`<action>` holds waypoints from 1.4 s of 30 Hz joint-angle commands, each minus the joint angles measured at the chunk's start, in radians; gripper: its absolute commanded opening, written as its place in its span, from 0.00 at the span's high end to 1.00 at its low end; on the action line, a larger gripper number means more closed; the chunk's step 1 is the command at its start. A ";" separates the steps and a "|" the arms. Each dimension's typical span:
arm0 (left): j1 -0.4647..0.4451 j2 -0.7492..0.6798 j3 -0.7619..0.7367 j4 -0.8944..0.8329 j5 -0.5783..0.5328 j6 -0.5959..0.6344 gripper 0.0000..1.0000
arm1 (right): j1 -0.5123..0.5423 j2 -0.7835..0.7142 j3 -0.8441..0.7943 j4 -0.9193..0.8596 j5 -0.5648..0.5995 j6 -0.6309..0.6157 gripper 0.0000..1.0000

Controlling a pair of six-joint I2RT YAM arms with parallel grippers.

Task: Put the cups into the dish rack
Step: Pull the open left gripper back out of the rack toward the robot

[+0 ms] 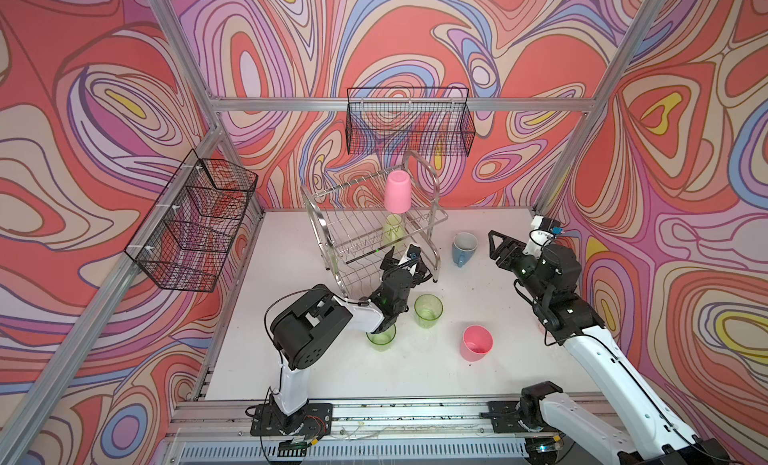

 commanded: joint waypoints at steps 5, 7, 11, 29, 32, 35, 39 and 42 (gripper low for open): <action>-0.011 -0.066 -0.020 -0.037 0.077 0.065 0.12 | -0.004 -0.018 -0.013 -0.021 -0.011 0.004 0.27; -0.014 -0.081 -0.023 -0.056 0.088 0.074 0.12 | -0.004 -0.018 -0.015 -0.022 -0.011 0.004 0.27; -0.023 -0.106 -0.030 -0.101 0.100 0.085 0.12 | -0.005 -0.016 -0.015 -0.023 -0.011 0.004 0.27; -0.074 -0.297 -0.058 -0.414 0.156 0.105 0.13 | -0.005 -0.022 -0.011 -0.103 -0.005 0.013 0.28; -0.096 -0.331 -0.062 -0.485 0.156 0.085 0.14 | -0.005 -0.018 0.002 -0.149 -0.004 0.013 0.28; -0.127 -0.370 -0.067 -0.550 0.150 0.077 0.14 | -0.005 -0.017 0.013 -0.190 0.003 0.014 0.29; -0.170 -0.433 -0.066 -0.647 0.142 0.056 0.14 | -0.004 -0.009 0.020 -0.243 -0.002 0.022 0.29; -0.197 -0.484 -0.066 -0.729 0.153 0.029 0.14 | -0.005 0.005 0.026 -0.278 -0.005 0.028 0.30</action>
